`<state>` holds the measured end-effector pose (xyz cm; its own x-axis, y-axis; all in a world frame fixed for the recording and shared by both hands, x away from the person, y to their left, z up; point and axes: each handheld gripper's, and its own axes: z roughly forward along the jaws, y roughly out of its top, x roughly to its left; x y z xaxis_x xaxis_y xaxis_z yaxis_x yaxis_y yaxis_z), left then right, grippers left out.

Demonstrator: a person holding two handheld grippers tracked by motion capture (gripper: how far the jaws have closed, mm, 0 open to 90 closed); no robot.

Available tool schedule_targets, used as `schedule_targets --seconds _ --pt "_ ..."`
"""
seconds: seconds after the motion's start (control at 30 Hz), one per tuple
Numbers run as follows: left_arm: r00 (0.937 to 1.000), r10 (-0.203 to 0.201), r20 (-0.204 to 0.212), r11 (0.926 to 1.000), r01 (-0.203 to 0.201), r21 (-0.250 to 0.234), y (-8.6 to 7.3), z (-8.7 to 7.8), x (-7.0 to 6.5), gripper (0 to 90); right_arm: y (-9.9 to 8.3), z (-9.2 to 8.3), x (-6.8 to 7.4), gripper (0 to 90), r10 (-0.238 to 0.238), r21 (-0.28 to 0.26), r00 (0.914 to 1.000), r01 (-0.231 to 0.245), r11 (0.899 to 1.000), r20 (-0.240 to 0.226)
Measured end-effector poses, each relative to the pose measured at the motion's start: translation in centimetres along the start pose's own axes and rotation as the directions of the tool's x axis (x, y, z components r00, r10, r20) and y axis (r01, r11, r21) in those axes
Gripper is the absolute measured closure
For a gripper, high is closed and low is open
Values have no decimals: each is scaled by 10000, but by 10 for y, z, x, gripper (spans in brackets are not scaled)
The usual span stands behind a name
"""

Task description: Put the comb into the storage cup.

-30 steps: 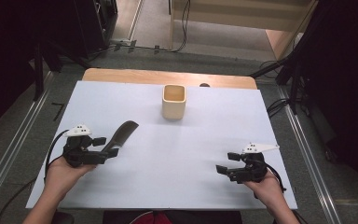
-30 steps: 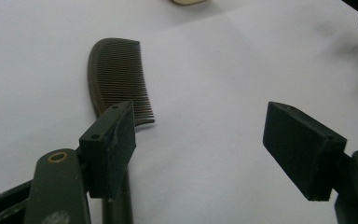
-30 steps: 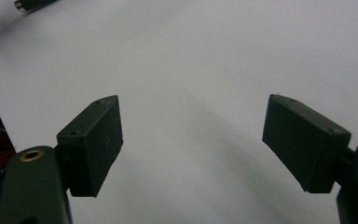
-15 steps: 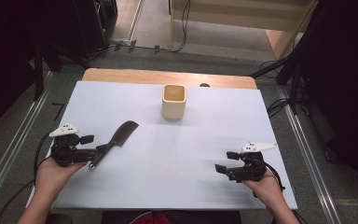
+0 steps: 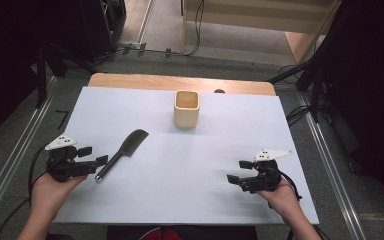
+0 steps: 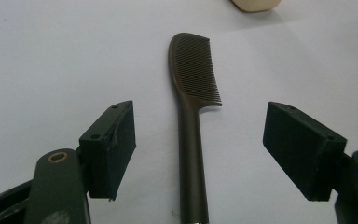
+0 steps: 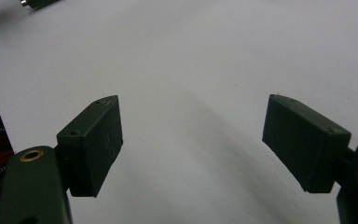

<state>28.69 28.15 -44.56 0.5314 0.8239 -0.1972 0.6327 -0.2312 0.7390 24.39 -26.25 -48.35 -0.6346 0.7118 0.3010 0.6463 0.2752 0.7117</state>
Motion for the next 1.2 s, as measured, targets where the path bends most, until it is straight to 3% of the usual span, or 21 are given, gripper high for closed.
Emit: schedule_targets --seconds 0.2,0.4,0.7,1.0,1.2 --pt "9999 -128 -39 9999 128 32 -4 3 0 266 2 2 0 183 -24 16 10000 24 10000 -39" --pt "9997 -75 229 9995 68 310 -7 9 0 273 2 3 0 183 -78 41 10000 79 10000 -50" --pt "9996 -16 281 9978 -2 663 -13 17 1 294 2 3 1 183 -70 32 10000 70 10000 -30" --pt "9994 279 205 9948 -298 977 -25 26 1 338 2 2 1 183 -54 14 10000 54 10000 17" --pt "9993 334 186 9949 -350 942 -28 29 0 341 2 2 0 183 -38 0 10000 38 10000 39"
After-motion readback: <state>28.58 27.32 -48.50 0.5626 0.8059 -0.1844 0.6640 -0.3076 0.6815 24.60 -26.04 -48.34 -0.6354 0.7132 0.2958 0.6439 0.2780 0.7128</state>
